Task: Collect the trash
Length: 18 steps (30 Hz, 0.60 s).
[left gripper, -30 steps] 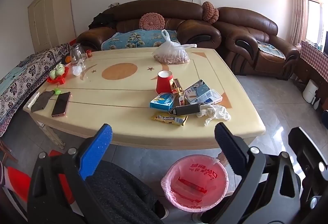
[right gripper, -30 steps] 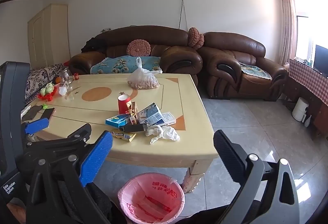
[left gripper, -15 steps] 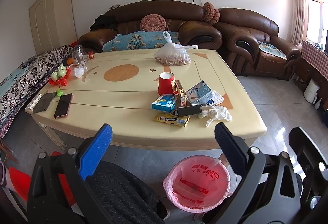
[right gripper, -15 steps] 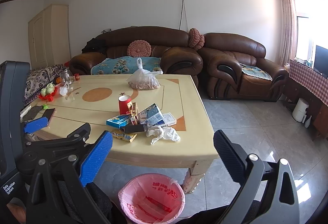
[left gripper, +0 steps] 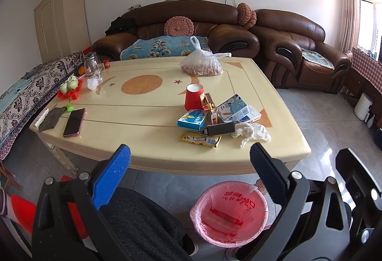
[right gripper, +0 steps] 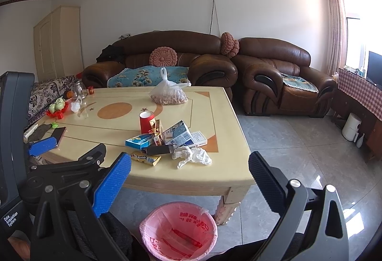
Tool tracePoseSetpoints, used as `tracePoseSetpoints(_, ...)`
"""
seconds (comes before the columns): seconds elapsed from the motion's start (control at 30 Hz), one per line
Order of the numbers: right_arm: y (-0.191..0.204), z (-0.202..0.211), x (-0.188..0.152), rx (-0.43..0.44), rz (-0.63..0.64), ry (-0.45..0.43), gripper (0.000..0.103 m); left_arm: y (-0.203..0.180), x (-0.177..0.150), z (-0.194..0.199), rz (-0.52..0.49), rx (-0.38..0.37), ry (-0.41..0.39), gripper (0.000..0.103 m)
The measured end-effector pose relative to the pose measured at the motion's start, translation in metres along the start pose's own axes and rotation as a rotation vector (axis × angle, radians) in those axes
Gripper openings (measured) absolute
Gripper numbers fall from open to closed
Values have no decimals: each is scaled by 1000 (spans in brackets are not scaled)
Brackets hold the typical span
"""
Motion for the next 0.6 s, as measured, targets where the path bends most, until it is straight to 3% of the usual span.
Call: tracePoseSetpoints(0.6,2,0,2,13,-3,-2,97,1,0,2,2,2,-7,98)
Point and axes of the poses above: each gripper's, at about its wrist camera, not at the fingertips, and z roughly against the way its jaws point, y to its left, x to its top, the point moved 2 cm from there along -z, roughly the way its jaws point, and after that the axes turned 6 degrees about z, right-handed, at the moved point
